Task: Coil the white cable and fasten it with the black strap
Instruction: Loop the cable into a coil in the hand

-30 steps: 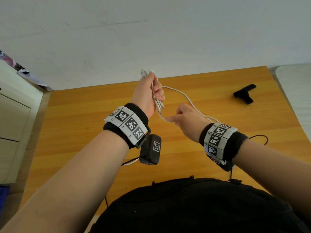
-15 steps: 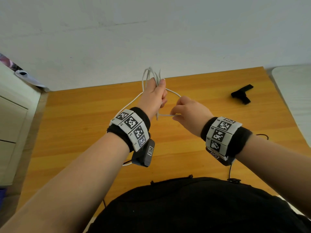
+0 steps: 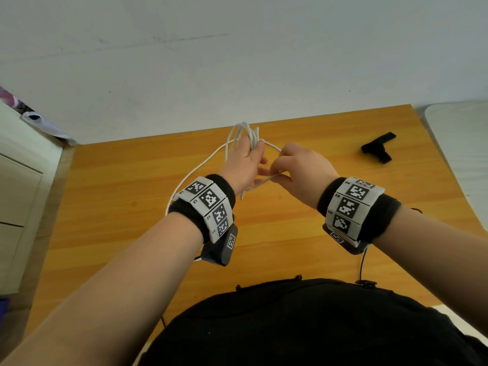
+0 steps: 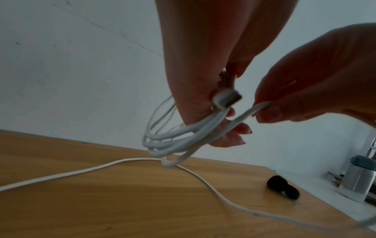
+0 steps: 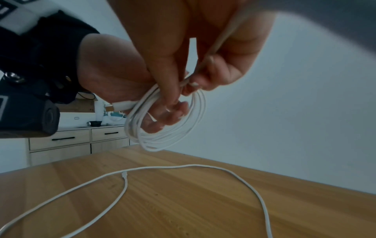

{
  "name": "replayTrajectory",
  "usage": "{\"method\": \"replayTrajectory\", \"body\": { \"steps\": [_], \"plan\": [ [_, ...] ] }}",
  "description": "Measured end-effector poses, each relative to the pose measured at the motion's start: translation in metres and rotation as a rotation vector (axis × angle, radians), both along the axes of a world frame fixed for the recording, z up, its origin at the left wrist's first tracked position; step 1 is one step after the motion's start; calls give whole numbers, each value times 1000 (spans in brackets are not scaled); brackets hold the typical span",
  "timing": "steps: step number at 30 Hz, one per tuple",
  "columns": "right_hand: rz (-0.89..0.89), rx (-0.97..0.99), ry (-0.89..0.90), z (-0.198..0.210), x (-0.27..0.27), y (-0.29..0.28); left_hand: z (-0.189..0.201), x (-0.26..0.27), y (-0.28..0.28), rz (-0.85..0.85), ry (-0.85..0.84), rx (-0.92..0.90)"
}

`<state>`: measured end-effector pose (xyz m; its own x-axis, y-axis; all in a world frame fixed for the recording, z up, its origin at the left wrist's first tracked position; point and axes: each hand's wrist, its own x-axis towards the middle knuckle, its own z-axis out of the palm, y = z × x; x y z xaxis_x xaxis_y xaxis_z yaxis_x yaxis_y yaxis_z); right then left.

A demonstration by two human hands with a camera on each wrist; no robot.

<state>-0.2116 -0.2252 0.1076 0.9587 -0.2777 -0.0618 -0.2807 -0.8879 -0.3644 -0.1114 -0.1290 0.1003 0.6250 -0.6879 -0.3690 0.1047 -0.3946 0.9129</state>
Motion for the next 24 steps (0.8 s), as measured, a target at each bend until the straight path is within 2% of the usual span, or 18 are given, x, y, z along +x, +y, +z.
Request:
{"method": "replayTrajectory", "body": {
  "steps": [2, 5, 7, 12, 16, 20, 24],
  "plan": [
    [-48, -57, -44, 3, -1, -2, 1, -2, 2, -44, 18, 40],
    [-133, -112, 13, 6, 0, -6, 4, -5, 5, -116, -2, 105],
    [-163, -80, 40, 7, 0, -7, 4, -5, 5, -150, -56, 162],
    [-266, 207, -23, 12, 1, -22, -3, -1, 7, -198, -119, 233],
    [-326, 429, -123, 15, 1, -33, -8, 2, 11, -188, -55, 263],
    [-375, 632, -167, 16, -2, -43, -7, 8, 13, -123, 104, 243],
    [-425, 705, -217, 8, -1, -46, 0, 10, 12, -163, 200, 219]
  ]
}}
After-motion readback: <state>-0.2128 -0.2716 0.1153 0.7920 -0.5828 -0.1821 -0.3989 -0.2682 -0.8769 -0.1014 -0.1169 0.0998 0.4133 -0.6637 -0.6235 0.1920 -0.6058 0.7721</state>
